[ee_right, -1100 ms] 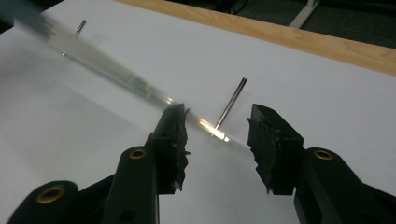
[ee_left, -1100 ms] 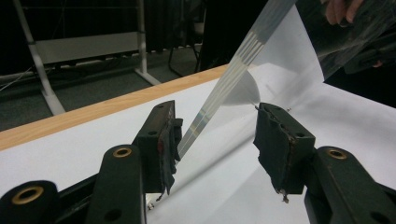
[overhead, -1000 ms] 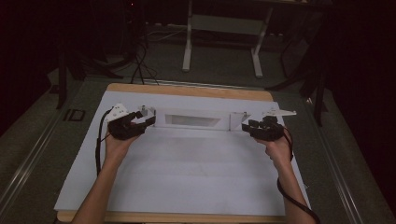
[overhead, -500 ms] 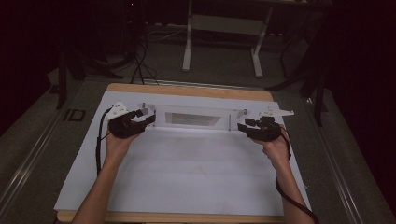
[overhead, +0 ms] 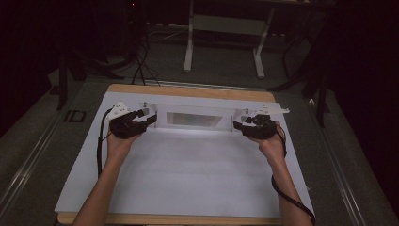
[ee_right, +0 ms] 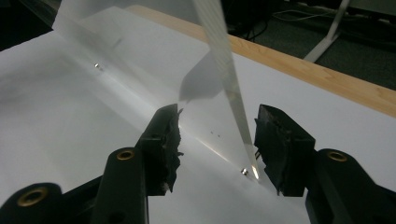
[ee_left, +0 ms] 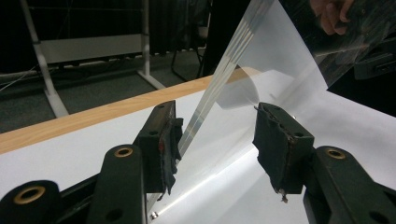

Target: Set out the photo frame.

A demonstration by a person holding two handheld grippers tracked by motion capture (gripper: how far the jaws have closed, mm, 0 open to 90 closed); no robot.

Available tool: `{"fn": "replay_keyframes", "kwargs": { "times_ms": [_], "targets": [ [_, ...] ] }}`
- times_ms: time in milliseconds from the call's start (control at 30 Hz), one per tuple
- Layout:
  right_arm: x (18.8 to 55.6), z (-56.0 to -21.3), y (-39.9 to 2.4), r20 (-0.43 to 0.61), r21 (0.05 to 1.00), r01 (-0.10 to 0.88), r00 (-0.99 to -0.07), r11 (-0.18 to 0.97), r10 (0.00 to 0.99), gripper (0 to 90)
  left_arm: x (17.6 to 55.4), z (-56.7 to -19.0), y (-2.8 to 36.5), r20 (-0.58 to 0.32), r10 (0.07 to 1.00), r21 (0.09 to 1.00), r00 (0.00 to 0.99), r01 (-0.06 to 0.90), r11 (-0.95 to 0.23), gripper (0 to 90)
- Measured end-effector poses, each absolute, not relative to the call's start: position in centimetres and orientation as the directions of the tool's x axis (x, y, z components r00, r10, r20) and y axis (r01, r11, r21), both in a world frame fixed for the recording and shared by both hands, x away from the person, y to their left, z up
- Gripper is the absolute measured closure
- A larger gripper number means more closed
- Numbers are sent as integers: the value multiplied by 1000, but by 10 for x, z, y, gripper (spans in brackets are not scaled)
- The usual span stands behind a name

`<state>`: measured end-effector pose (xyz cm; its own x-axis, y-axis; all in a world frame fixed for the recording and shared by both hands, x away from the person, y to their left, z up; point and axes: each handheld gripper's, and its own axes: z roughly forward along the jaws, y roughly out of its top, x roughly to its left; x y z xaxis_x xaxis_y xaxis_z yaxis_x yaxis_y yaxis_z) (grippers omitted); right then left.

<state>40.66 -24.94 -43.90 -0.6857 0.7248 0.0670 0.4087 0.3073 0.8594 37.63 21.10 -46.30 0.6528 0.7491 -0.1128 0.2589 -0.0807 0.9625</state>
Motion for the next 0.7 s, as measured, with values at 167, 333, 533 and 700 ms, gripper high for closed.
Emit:
{"fn": "replay_keyframes", "kwargs": {
  "times_ms": [167,333,533,700],
  "targets": [
    [409,-440,-247,65,863,401,-689,306,721,488,377,-463,211,-115,751,964,650,256,-74,499],
    [411,-442,-245,72,865,404,-685,296,725,491,379,-464,211,-120,754,965,646,255,-66,500],
    [412,-443,-244,67,869,401,-675,290,735,500,382,-462,210,-118,761,963,638,262,-70,505],
    [413,-444,-242,36,873,383,-668,301,743,512,384,-461,209,-113,768,963,631,261,-73,508]
  ]
}}
